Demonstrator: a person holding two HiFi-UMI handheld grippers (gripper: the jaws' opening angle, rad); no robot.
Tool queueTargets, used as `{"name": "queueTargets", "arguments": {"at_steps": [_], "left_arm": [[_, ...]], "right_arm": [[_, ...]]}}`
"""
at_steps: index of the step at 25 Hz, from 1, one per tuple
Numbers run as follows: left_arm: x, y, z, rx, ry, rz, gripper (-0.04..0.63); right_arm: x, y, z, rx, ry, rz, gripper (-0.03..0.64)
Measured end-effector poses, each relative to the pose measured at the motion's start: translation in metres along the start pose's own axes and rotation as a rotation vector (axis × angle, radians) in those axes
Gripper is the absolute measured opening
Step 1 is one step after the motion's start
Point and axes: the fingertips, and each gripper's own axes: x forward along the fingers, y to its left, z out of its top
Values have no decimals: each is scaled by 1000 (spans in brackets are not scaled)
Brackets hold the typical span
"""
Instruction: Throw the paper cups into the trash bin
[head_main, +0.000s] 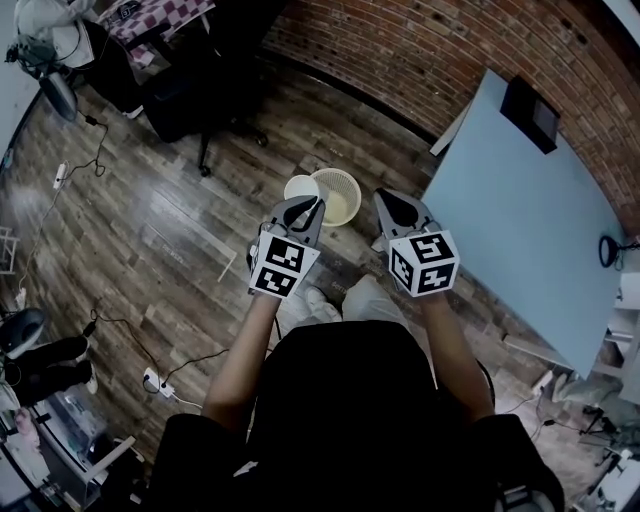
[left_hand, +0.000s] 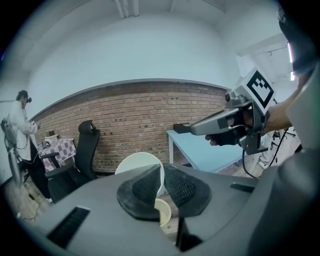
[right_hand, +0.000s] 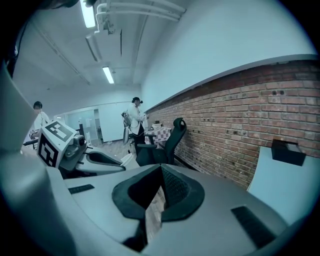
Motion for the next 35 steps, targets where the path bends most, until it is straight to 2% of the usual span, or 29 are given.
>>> {"name": "queueTargets", "arguments": {"at_steps": [18,23,35], "left_arm": [[34,35,6,-5,9,-41,28],[52,42,9,6,6,-71,28],[101,65,24,-13,41,-70,28]], "right_arm": [[51,-16,27,3,5,-3,5],[68,-28,35,13,6,-3,5],[109,-77,47,71,-8,14,5]]}}
